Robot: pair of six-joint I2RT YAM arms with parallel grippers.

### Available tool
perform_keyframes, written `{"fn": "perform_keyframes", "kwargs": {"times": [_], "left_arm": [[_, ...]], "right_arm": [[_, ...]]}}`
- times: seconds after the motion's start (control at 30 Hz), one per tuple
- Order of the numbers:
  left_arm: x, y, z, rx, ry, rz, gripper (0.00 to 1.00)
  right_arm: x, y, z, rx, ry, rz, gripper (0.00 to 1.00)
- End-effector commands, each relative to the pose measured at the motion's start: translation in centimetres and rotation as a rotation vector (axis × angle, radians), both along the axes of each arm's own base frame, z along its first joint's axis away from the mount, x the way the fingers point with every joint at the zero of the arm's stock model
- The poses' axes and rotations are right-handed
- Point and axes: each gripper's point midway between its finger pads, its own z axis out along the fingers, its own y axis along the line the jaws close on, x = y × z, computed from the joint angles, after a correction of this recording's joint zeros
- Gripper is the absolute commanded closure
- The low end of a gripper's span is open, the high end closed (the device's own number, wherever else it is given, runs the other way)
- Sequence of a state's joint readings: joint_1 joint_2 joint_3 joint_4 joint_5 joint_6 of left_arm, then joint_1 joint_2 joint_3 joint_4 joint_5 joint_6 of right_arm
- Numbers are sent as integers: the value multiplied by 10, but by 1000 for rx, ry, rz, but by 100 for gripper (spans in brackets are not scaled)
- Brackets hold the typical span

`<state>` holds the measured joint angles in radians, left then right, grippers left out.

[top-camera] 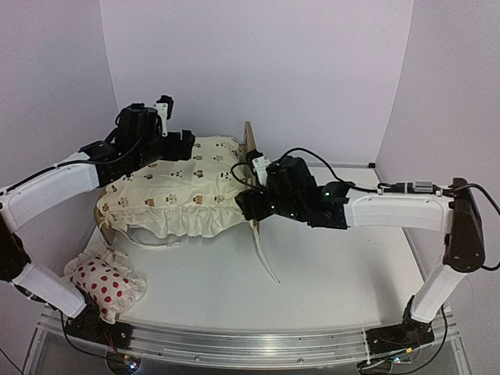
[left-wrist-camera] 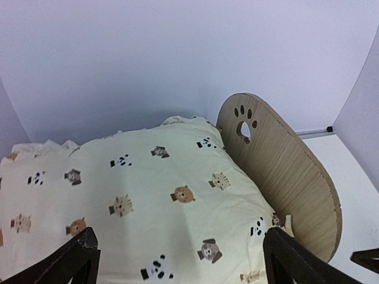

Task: Set up the pet bed

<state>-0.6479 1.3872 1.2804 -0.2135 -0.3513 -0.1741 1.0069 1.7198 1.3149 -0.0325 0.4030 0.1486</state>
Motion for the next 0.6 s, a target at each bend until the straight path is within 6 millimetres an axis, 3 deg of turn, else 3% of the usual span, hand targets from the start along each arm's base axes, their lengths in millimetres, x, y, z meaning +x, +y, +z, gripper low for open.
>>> {"fn": "perform_keyframes", "kwargs": {"times": [0.0,0.1,0.2,0.43,0.57], "left_arm": [[-32,39,-1,-14,17,79,0],[-51,57,-4,-13,29,103,1],[-66,68,-6,-36,29,109,1],[-81,76,-13,-64,53,106,1],[-82,75,-16,-82,61,101,2]], "right_arm": [[33,-11,-11,-211,-71,-122,16],[51,-14,-13,-217,-67,-156,5],[73,-14,-18,-182,-37,-175,2],[110,-6,-44,-181,22,-190,5],[119,-6,-53,-171,44,-189,14]]}}
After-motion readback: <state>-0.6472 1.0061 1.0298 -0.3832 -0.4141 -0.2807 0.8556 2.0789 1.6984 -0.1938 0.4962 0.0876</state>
